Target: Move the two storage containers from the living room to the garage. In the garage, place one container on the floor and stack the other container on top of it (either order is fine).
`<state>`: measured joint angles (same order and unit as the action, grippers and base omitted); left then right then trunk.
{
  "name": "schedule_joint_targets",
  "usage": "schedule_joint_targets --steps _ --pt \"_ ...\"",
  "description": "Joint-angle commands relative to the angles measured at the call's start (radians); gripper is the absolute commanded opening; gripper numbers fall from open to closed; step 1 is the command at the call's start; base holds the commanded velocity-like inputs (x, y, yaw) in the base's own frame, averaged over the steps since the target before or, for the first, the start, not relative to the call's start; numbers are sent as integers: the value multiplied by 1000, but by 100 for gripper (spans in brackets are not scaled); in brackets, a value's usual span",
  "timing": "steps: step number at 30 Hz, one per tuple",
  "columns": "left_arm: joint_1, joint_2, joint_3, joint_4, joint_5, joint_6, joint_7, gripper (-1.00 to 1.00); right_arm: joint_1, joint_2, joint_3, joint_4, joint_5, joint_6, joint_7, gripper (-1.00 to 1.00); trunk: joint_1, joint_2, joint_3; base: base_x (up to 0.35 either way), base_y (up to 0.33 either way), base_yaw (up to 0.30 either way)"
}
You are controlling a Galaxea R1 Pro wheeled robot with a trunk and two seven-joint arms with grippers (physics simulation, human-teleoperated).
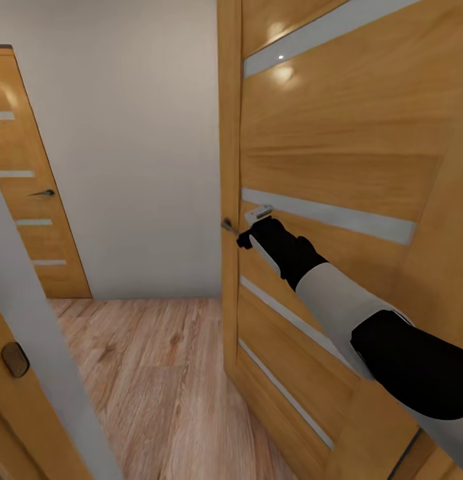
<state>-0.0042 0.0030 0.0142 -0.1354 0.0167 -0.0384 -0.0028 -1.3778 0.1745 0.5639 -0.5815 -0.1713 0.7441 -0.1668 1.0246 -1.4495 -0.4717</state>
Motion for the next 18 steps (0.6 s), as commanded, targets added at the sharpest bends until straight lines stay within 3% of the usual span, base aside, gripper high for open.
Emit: schedule_joint_targets --steps 1,5,14,18 --pt "0 0 1 0 2 -3 0 100 -1 0 5 0 -9 9 -10 100 0 -1 -1 128 0 0" --pt "0 0 1 0 2 -3 0 100 -1 0 8 0 -3 17 -16 100 0 -1 -1 43 0 0" --pt "0 -1 1 0 2 -3 0 100 0 0 25 11 3 70 -232 100 0 -1 -1 1 0 0" --pt "0 -1 2 0 2 -3 0 100 0 0 35 44 44 71 -301 100 0 -1 -1 0 0 0"
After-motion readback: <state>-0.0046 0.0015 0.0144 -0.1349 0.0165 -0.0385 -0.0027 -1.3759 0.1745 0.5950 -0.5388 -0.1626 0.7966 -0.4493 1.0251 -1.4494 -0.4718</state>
